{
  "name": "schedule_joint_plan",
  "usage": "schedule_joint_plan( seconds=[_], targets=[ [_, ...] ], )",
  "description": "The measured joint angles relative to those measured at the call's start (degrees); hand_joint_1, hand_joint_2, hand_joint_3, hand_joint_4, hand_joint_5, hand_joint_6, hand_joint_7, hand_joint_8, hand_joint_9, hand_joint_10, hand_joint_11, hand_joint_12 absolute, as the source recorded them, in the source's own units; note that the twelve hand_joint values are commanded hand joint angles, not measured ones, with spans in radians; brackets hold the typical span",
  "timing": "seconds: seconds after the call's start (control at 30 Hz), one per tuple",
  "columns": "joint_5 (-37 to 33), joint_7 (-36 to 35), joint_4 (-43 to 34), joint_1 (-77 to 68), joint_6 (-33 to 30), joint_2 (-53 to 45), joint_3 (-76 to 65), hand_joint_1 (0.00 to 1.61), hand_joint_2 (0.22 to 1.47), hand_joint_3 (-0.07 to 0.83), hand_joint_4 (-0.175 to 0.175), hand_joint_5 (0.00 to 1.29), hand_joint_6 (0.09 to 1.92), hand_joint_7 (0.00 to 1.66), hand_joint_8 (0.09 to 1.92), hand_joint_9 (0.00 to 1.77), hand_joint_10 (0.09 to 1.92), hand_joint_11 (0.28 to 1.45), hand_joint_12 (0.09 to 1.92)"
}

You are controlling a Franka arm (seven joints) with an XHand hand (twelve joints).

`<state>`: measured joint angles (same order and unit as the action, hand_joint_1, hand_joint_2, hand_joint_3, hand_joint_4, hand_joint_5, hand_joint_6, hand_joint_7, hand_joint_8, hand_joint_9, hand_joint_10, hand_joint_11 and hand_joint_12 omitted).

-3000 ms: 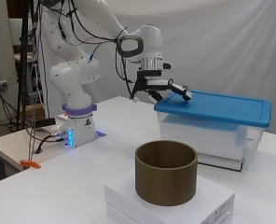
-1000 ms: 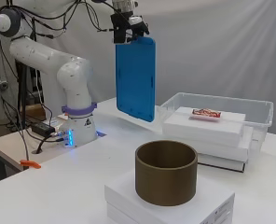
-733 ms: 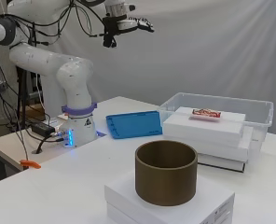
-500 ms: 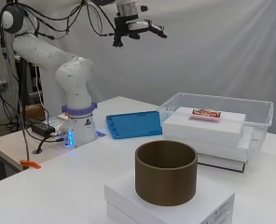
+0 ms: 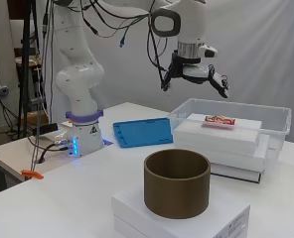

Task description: Teleoperate dual arm-hand system to remove items from a box

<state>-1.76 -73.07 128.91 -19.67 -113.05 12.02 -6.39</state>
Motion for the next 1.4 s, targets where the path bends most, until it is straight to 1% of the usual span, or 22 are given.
schedule_joint_plan(
  seconds=[0.1, 0.2, 0.3, 0.37, 0.4, 0.43, 0.5, 0.57, 0.63, 0.73, 0.8, 0.9, 1.0, 1.03, 1.07, 1.1, 1.13, 1.17, 1.2, 1.27, 1.33, 1.4],
  targets=[
    [-0.1, -4.9, -3.3, 0.9, -5.0, -6.6, -1.1, 0.31, 0.99, -0.003, 0.032, 0.55, 0.09, 0.71, 0.09, 0.76, 0.09, 0.67, 0.09],
    [-0.3, -8.5, -4.1, 1.1, -7.2, -9.0, -1.0, 0.32, 0.97, -0.009, 0.025, 0.54, 0.09, 0.7, 0.09, 0.76, 0.09, 0.68, 0.09],
    [-0.4, -11.3, -5.2, 1.2, -7.7, -10.7, -0.3, 0.38, 1.01, -0.004, 0.062, 0.6, 0.09, 0.72, 0.11, 0.81, 0.11, 0.74, 0.09],
    [-0.1, -12.4, -5.1, 1.1, -9.2, -11.0, 0.7, 0.41, 1.03, 0.0, 0.072, 0.56, 0.19, 0.57, 0.49, 0.73, 0.39, 0.76, 0.09],
    [0.1, -12.8, -4.3, 1.0, -9.6, -10.8, 1.6, 0.4, 1.04, 0.0, 0.068, 0.55, 0.19, 0.51, 0.64, 0.67, 0.53, 0.77, 0.09],
    [0.7, -12.5, -3.4, 0.8, -9.5, -10.6, 3.0, 0.39, 1.05, 0.001, 0.064, 0.54, 0.16, 0.49, 0.67, 0.64, 0.6, 0.77, 0.09],
    [1.3, -11.3, -3.5, 0.8, -8.6, -10.6, 3.7, 0.33, 1.08, 0.001, 0.062, 0.54, 0.09, 0.55, 0.48, 0.65, 0.52, 0.75, 0.09],
    [1.7, -9.8, -4.1, 0.8, -5.8, -10.9, 4.3, 0.3, 1.09, 0.0, 0.062, 0.55, 0.09, 0.62, 0.28, 0.69, 0.39, 0.75, 0.09],
    [2.2, -8.5, -4.6, 0.8, -4.1, -11.1, 4.8, 0.29, 1.1, 0.0, 0.062, 0.56, 0.09, 0.67, 0.15, 0.73, 0.3, 0.75, 0.09],
    [2.4, -8.2, -4.8, 0.7, -4.0, -11.2, 5.0, 0.29, 1.1, 0.0, 0.062, 0.56, 0.09, 0.7, 0.1, 0.75, 0.25, 0.75, 0.09],
    [2.5, -8.2, -4.8, 0.8, -4.0, -11.2, 5.0, 0.26, 1.01, -0.01, 0.067, 0.48, 0.09, 0.58, 0.09, 0.66, 0.11, 0.66, 0.09],
    [3.6, -7.7, -5.3, 0.9, -4.0, -13.4, 5.3, 0.24, 0.96, -0.012, 0.065, 0.43, 0.09, 0.51, 0.09, 0.61, 0.09, 0.62, 0.09],
    [4.2, -7.9, -6.1, 1.2, -4.0, -17.5, 5.3, 0.26, 0.96, -0.006, 0.06, 0.45, 0.09, 0.54, 0.09, 0.63, 0.09, 0.63, 0.09],
    [4.3, -8.0, -6.6, 1.2, -3.9, -18.3, 5.3, 0.57, 1.06, 0.003, 0.055, 0.56, 0.47, 0.62, 0.52, 0.78, 0.13, 0.73, 0.09],
    [4.4, -8.1, -6.9, 1.3, -3.9, -18.5, 5.3, 0.84, 1.14, 0.005, -0.003, 0.67, 0.77, 0.66, 1.0, 0.83, 0.67, 0.72, 0.49],
    [4.0, -8.5, -6.9, 1.4, -4.0, -18.5, 5.1, 1.01, 1.19, 0.003, -0.075, 0.75, 0.91, 0.71, 1.29, 0.84, 1.12, 0.67, 0.88],
    [2.9, -9.6, -7.0, 1.6, -3.9, -18.5, 4.9, 1.11, 1.21, 0.002, -0.123, 0.79, 0.97, 0.74, 1.44, 0.86, 1.41, 0.64, 1.18],
    [0.9, -11.1, -7.6, 1.8, -3.2, -18.8, 4.8, 1.16, 1.22, 0.002, -0.144, 0.79, 1.03, 0.76, 1.51, 0.88, 1.57, 0.62, 1.35],
    [-1.0, -12.4, -8.5, 2.0, -2.0, -19.1, 4.8, 1.18, 1.23, 0.002, -0.143, 0.78, 1.08, 0.78, 1.54, 0.88, 1.58, 0.6, 1.39],
    [-3.9, -13.2, -11.3, 2.1, 1.6, -19.8, 5.0, 1.29, 1.2, -0.003, -0.155, 0.76, 1.08, 0.77, 1.45, 0.91, 1.45, 0.57, 1.28],
    [-4.2, -11.7, -13.9, 2.3, 4.1, -19.3, 5.1, 1.35, 1.16, -0.005, -0.161, 0.79, 1.0, 0.84, 1.29, 0.98, 1.3, 0.58, 1.18],
    [-4.8, -11.8, -14.0, 2.5, 4.3, -16.7, 5.1, 1.37, 1.13, -0.003, -0.171, 0.8, 0.95, 0.92, 1.13, 1.06, 1.18, 0.6, 1.13]
  ],
)
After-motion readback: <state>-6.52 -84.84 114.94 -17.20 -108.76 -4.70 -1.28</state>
